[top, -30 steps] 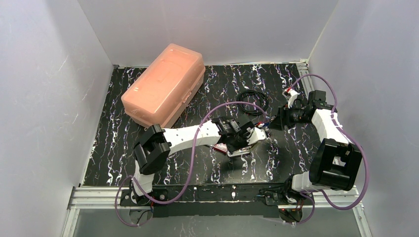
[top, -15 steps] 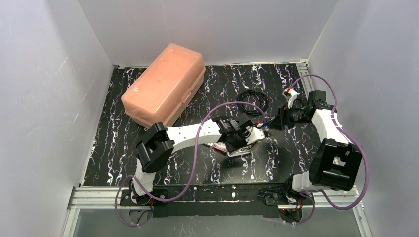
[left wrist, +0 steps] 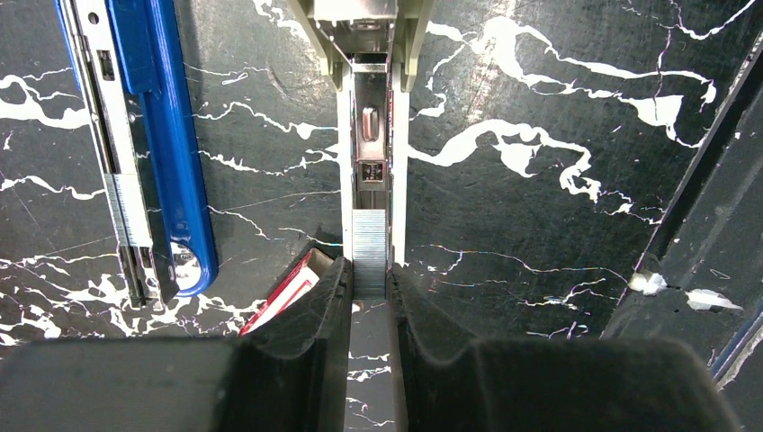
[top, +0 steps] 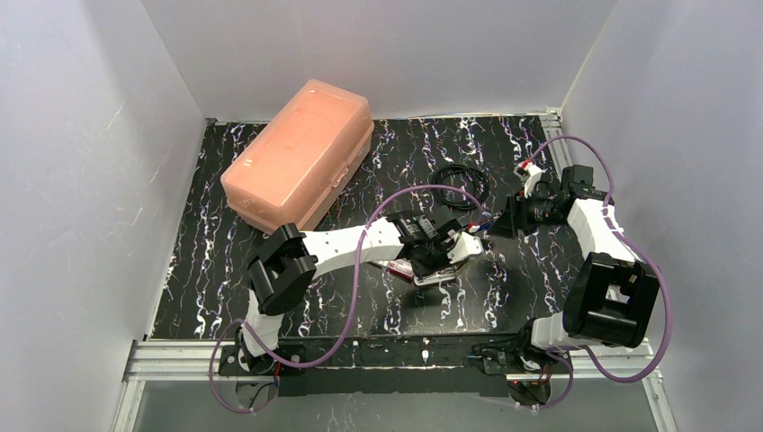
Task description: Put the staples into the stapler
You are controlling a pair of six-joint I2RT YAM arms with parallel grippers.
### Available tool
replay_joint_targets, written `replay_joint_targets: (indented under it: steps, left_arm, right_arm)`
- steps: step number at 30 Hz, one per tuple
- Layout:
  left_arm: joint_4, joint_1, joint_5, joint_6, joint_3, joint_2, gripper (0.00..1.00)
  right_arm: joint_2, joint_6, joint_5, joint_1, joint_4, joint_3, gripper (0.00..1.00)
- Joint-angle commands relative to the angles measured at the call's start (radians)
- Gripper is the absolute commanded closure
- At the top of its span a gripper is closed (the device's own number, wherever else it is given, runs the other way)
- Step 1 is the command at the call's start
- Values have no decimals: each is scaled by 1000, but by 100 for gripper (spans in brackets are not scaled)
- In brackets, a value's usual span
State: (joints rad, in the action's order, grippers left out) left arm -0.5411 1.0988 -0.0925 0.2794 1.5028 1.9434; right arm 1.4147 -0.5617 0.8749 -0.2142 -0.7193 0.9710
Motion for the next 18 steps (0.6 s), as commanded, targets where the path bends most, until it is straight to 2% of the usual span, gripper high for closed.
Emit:
replay_joint_targets:
  steps: [1,18]
  left_arm:
    - [-13,-5,-19,16,10,2,100]
    - [-16,-10,-28,20,11,15,100]
  right_arm:
    - [3,-20,29,-6,-22,26,36]
    - [4,-22,31,-6,-25,26,36]
